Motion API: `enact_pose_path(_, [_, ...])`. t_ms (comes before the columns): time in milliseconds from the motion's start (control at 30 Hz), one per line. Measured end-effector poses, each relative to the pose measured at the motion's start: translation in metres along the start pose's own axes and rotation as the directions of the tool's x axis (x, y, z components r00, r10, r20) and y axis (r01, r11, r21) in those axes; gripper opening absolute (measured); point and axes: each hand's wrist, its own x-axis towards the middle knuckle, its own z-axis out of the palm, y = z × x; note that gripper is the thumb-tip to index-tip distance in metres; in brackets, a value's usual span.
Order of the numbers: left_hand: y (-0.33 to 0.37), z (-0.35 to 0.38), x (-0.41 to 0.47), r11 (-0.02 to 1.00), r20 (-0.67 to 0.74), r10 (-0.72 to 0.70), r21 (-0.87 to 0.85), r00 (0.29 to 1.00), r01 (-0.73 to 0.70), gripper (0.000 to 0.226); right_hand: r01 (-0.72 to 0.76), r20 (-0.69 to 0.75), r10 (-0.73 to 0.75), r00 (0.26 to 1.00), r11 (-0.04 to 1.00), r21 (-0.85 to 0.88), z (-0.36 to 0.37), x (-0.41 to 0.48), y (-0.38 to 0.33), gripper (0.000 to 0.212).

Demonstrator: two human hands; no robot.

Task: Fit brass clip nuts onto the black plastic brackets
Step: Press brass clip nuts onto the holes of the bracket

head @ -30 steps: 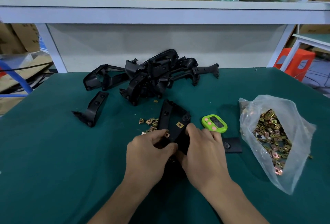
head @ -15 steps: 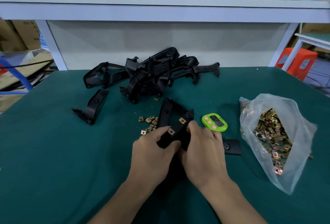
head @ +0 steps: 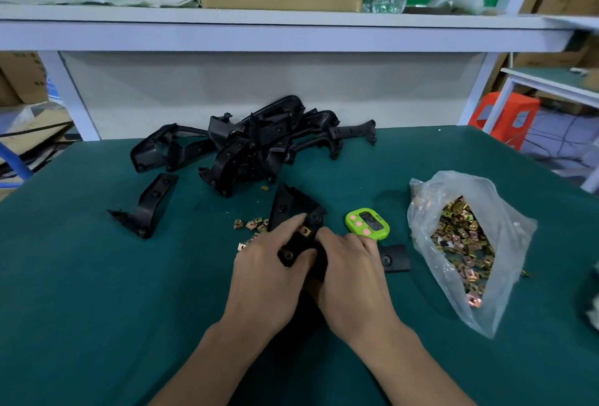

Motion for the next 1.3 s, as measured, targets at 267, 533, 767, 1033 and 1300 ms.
enact_pose_path(267, [0.008, -0.009, 0.007, 0.993, -0.216, -0.107, -0.078, 0.97, 0.092, 0.021, 0.096, -0.06, -0.109, 0.992, 0.975, -0.199, -0.047, -0.016, 0.001, 0.046])
enact_pose_path(533, [0.068, 0.022, -0.011, 0.588, 0.153, -0.39, -0.717, 0.908, 0.373, 0.015, -0.349, 0.032, 0.463, 0.886, 0.619, 0.704, -0.095, -0.066, 0.015, 0.066])
enact_pose_path(767, [0.151, 0.094, -0.049, 0.797, 0.378, -0.093, -0.527, 0.921, 0.296, 0.024, -0.327, -0.1, 0.639, 0.763, 0.515, 0.792, -0.15, -0.102, 0.076, 0.029])
enact_pose_path(1033, [0.261, 0.223, -0.128, 0.681, 0.819, -0.038, -0.398, 0.572, 0.614, 0.024, -0.339, -0.069, 0.932, 0.357, 0.198, 0.92, -0.237, -0.221, 0.166, 0.014])
enact_pose_path(1300, [0.314, 0.331, -0.237, 0.473, 0.982, -0.179, 0.029, 0.064, 0.881, 0.014, -0.129, 0.115, 0.993, -0.004, -0.114, 0.985, -0.286, -0.358, 0.22, 0.02])
